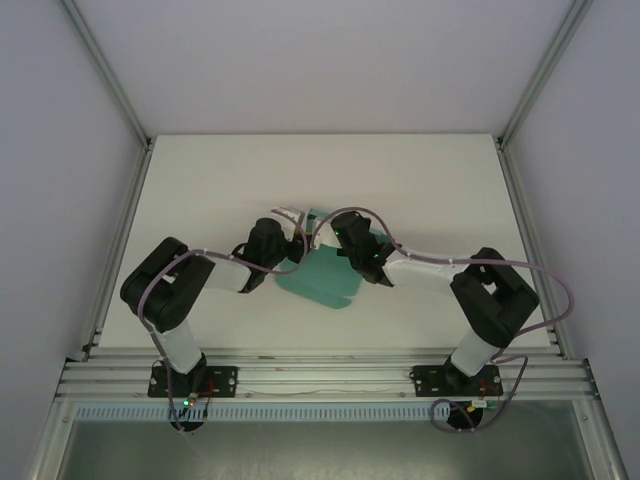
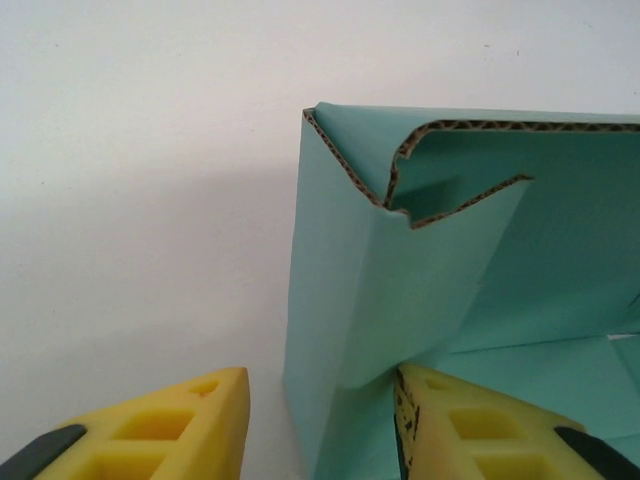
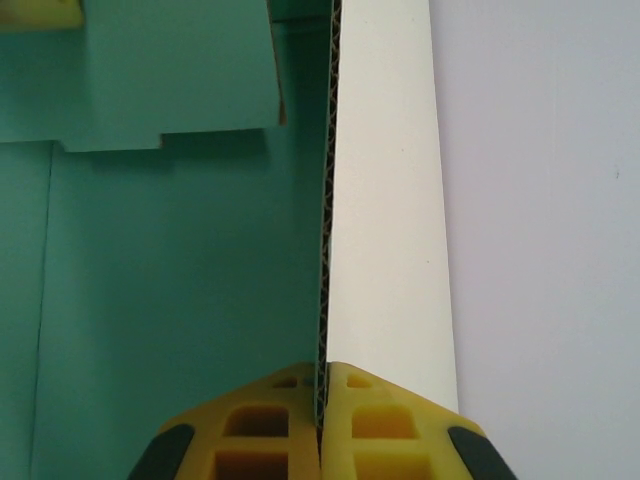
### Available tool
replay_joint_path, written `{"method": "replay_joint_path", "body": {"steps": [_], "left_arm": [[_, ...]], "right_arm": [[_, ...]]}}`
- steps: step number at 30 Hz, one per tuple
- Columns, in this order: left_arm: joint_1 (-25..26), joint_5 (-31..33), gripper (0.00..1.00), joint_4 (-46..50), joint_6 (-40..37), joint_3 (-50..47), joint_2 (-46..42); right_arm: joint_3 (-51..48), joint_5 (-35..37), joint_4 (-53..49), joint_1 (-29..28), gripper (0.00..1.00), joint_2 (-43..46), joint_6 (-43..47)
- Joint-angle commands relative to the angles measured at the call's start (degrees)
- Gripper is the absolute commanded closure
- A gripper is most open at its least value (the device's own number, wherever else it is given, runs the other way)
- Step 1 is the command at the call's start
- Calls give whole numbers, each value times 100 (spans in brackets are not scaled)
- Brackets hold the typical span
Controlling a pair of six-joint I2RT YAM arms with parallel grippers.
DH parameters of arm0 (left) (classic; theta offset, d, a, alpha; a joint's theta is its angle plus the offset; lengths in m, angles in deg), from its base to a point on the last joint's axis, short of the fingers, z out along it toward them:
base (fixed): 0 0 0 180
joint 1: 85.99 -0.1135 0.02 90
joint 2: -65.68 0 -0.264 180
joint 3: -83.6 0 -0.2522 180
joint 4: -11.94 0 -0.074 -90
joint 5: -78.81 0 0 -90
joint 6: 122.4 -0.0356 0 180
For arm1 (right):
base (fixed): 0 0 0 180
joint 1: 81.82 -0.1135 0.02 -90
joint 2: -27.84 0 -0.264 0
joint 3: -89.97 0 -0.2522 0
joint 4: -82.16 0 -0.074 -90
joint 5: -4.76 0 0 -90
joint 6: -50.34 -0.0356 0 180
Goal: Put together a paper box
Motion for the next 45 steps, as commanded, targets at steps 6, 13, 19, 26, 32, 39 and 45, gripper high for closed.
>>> {"method": "replay_joint_path", "body": {"steps": [6,13,19,26,32,39,45], "left_arm": [[-25,-493,53,239,-52,453,221],[-17,-115,77,593,9,774,465],[97,842,78,525,290,790,588],[510,2768,99,1137,725,1075,851],[575,3922,100,1595,1595,1051,1009],[583,3443,93,1599,1318,1035,985],[422,2257,74,1324,1212,921,691]], "right_arm": [[71,-168,-363,-86,100,111,-44],[58,-111,-383,-128,100,172,-61],[66,-245,-533,-216,100,239,-366],[102,-224,-656,-267,100,237,-751],[58,-158,-638,-263,100,235,-819],[41,-150,-630,-267,100,235,-837],[18,-191,-669,-269,100,270,-811]]}}
